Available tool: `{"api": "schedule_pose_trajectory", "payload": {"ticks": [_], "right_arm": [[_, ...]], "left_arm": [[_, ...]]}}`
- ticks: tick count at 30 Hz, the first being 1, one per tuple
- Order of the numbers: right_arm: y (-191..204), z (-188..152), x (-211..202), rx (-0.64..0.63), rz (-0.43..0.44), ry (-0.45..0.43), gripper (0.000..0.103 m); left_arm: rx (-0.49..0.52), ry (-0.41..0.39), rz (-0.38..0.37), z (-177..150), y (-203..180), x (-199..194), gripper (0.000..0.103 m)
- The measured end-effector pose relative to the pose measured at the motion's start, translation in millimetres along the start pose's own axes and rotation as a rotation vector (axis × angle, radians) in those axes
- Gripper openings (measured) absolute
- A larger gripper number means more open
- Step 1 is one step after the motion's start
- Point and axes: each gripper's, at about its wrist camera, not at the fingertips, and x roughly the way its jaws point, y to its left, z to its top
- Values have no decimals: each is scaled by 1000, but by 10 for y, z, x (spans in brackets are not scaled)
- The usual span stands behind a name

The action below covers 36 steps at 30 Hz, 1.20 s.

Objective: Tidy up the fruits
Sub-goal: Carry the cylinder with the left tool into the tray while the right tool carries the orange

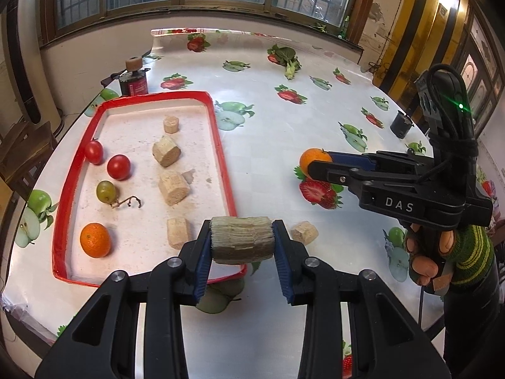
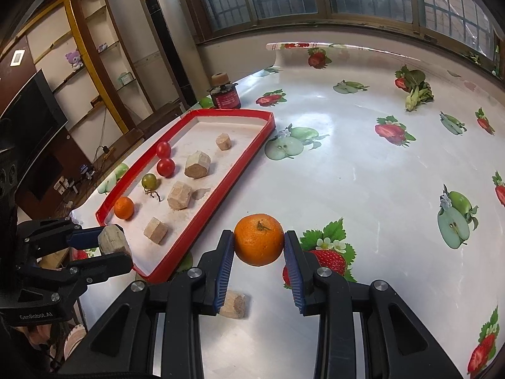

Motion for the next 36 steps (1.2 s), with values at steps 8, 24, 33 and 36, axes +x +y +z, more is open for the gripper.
{"api": "schedule_pose_trajectory", "payload": {"ticks": [8, 24, 33, 36], "right_arm": [[105, 86, 64, -20, 8, 4, 33], [315, 321, 235, -56, 27, 11, 33], [403, 419, 337, -70, 43, 15, 33], [430, 454, 382, -71, 46, 16, 33]], "left_arm": [[-22, -6, 16, 58, 164, 3, 34], [-61, -24, 49, 218, 494, 0, 34], [-87, -29, 69, 320, 674, 36, 34], [-99, -29, 75, 353, 752, 57, 34]]}}
